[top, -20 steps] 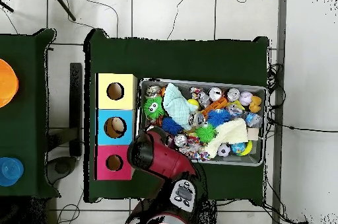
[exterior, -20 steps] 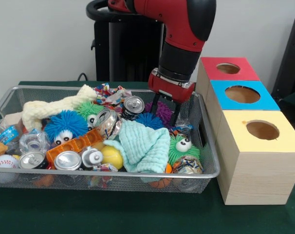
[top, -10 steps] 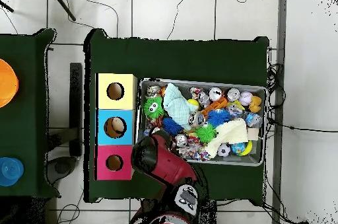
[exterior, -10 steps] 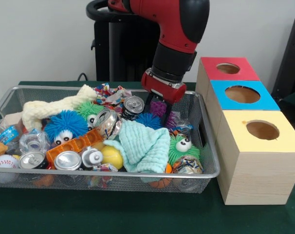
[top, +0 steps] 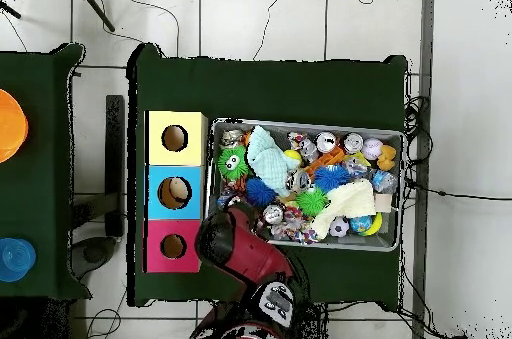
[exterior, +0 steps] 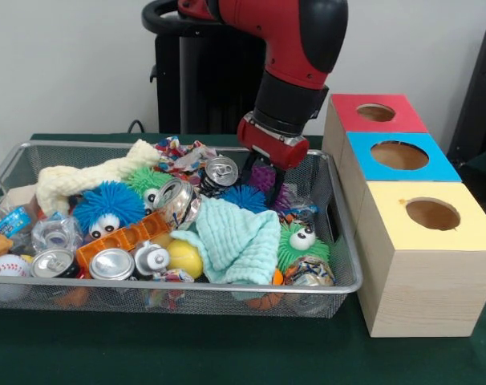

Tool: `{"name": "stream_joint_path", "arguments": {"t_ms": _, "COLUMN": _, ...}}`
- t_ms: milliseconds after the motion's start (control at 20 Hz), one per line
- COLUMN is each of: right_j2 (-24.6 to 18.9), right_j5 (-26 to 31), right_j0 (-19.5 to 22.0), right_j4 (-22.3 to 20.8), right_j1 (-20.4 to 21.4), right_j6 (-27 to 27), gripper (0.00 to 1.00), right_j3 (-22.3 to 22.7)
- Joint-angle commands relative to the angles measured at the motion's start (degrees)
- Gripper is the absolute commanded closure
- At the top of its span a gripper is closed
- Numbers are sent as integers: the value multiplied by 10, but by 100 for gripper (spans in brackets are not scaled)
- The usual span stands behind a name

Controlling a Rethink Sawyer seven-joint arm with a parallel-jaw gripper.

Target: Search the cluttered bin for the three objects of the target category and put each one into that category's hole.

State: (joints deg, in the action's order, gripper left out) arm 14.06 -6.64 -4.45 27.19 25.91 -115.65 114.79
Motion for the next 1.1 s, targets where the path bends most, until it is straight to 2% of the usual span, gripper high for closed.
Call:
{"name": "stream_joint_path", "arguments": {"t_ms": 50, "right_j2": -30, "right_j5": 50, "right_j0": -17, "right_j4": 40, "right_j1": -3, "right_j6": -129, "gripper": 0, "right_j3": -2}}
{"name": "stream_joint_path", "arguments": {"t_ms": 300, "right_j2": -20, "right_j5": 73, "right_j0": -40, "right_j4": 54, "right_j1": 4, "right_j6": -126, "gripper": 0, "right_j3": -12}}
{"name": "stream_joint_path", "arguments": {"t_ms": 450, "right_j2": -23, "right_j5": 68, "right_j0": -44, "right_j4": 56, "right_j1": 6, "right_j6": -126, "gripper": 0, "right_j3": -11}}
{"name": "stream_joint_path", "arguments": {"t_ms": 900, "right_j2": -68, "right_j5": 30, "right_j0": -9, "right_j4": 22, "right_j1": 13, "right_j6": -118, "gripper": 0, "right_j3": -2}}
{"name": "stream_joint_path", "arguments": {"t_ms": 1100, "right_j2": -89, "right_j5": 3, "right_j0": 8, "right_j4": 6, "right_j1": 3, "right_j6": -118, "gripper": 0, "right_j3": -5}}
